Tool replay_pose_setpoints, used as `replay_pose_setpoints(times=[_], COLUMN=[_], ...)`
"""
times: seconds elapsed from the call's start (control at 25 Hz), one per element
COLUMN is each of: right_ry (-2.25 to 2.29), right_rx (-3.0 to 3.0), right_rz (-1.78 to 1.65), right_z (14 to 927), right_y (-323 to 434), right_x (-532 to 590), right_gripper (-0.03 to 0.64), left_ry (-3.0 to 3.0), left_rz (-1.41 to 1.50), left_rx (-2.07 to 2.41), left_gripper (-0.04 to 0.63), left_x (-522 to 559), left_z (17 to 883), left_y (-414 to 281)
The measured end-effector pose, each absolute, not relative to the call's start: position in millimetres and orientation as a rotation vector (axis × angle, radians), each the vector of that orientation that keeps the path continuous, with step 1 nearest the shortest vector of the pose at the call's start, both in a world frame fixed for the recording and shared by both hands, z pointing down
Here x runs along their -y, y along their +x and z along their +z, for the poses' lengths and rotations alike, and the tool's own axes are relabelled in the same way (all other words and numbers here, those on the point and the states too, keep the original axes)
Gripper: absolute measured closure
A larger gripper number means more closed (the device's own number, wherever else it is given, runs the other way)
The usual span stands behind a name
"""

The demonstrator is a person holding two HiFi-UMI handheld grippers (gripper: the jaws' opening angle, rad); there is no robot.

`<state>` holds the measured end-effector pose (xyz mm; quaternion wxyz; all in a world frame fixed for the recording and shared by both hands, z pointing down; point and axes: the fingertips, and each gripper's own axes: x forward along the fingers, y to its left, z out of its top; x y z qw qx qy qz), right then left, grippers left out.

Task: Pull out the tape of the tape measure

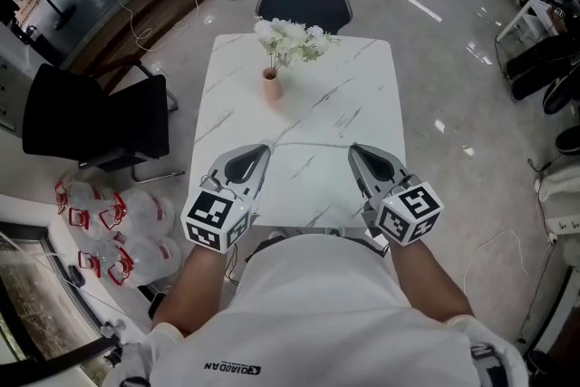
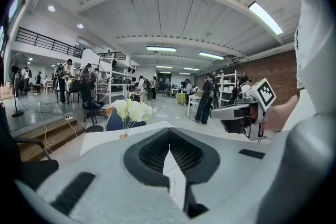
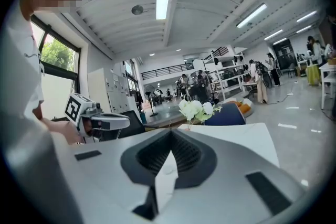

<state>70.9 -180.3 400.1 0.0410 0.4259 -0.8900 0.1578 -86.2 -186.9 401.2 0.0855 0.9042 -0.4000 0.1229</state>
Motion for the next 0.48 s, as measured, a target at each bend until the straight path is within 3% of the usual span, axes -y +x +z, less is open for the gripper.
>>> replay_pose_setpoints(times=[0.48], right_ry=[1.289], right_rx=[2.704], right_rz=[0.478], right_z=[404.3], right_y=[72.4], right_x=[176.0], right_gripper=[0.612], left_ry=[2.712], left_rz=[0.385], left_rx=[1.213], left_gripper=[0.586], left_x=[184.2], left_z=[398.4], left_y=[-85.4])
